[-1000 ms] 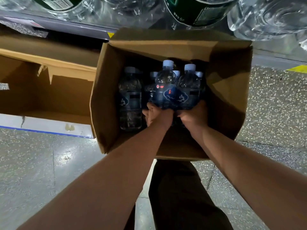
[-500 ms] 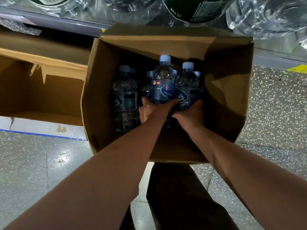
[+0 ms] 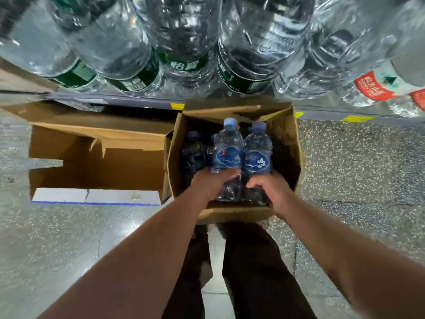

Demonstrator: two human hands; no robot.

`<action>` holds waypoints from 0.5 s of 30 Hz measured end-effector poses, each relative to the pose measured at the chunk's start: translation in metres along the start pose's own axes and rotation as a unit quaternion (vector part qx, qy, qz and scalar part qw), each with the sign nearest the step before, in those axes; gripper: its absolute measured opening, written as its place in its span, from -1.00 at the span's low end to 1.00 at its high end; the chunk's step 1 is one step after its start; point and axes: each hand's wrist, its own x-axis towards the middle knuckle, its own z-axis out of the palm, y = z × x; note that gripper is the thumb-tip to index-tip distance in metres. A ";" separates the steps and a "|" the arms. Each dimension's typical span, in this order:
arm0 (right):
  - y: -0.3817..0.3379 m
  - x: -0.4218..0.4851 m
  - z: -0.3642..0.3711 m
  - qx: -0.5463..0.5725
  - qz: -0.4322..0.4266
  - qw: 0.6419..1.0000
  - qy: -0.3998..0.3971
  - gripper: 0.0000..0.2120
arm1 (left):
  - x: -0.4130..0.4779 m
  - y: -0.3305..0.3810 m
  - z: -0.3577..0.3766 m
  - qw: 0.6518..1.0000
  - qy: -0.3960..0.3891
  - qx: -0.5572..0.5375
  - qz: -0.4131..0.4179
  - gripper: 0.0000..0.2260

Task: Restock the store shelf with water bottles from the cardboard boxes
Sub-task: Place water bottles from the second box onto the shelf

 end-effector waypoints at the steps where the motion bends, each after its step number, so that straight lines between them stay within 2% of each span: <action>1: -0.004 -0.015 -0.001 0.009 0.005 1.000 -0.014 -0.48 | -0.016 0.005 -0.008 1.000 -0.010 0.004 0.008 -0.73; 6: -0.027 -0.106 -0.004 0.048 -0.031 0.995 -0.081 -0.48 | -0.099 0.030 -0.038 0.996 -0.056 0.015 0.062 -0.84; 9: -0.041 -0.152 -0.009 0.054 -0.062 0.989 -0.122 -0.59 | -0.146 0.041 -0.051 0.992 -0.053 -0.028 0.111 -0.91; 11: -0.053 -0.183 -0.013 0.046 -0.099 0.985 -0.136 -0.61 | -0.181 0.047 -0.057 0.989 -0.046 -0.049 0.132 -0.79; 12: -0.058 -0.198 -0.015 0.043 -0.121 0.982 -0.140 -0.60 | -0.199 0.051 -0.059 0.988 -0.035 -0.058 0.139 -0.63; 14: -0.065 -0.228 -0.019 0.050 -0.171 0.972 -0.156 -0.40 | -0.231 0.054 -0.061 0.987 -0.009 -0.085 0.139 -0.36; 15: -0.068 -0.244 -0.021 0.060 -0.190 0.967 -0.161 -0.32 | -0.246 0.055 -0.062 0.983 0.002 -0.104 0.149 -0.37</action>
